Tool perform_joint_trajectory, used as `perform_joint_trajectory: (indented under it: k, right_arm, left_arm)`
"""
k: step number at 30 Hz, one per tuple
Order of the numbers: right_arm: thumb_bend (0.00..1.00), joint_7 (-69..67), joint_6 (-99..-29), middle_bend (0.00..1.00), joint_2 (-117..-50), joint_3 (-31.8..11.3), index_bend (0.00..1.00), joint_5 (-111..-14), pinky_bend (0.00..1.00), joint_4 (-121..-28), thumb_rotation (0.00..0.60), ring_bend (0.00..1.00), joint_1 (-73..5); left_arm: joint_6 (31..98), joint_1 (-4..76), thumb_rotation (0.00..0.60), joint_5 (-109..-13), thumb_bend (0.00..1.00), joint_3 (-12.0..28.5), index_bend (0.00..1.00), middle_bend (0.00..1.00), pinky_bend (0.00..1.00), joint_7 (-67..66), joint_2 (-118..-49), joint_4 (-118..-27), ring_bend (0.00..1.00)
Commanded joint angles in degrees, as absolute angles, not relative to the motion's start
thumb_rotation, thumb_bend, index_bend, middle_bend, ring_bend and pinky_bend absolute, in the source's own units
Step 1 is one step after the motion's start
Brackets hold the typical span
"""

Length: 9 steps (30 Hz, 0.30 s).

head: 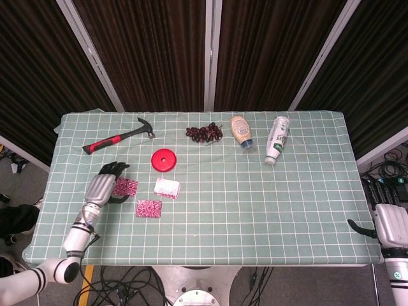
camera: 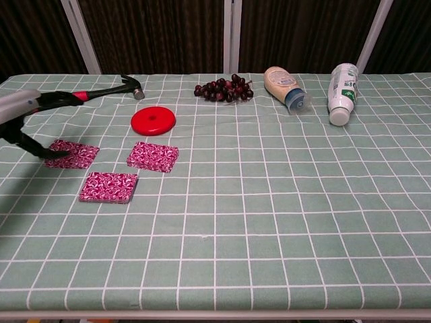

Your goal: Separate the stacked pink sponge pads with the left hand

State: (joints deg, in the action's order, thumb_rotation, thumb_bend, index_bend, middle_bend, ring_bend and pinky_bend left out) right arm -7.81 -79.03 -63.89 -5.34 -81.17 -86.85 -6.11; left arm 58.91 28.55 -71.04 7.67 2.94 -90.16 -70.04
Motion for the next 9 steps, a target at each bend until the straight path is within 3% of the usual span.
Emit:
perform_joint_trajectory:
  k: [1, 9]
  right_arm:
    - [0.07, -7.9, -79.1, 0.00, -64.2, -5.2, 0.00, -81.4, 0.00, -86.8, 0.600, 0.00, -6.2]
    - [0.07, -8.6, -79.3, 0.00, -64.6, -4.2, 0.00, -82.5, 0.00, -87.2, 0.600, 0.00, -5.8]
  left_arm:
    - [62.7, 24.7, 0.600, -71.2, 0.21, 5.8, 0.15, 0.11, 0.08, 2.8, -86.3, -71.5, 0.00]
    - [74.1, 13.0, 0.600, -73.5, 0.18, -0.2, 0.15, 0.11, 0.08, 5.0, -78.5, -79.4, 0.00]
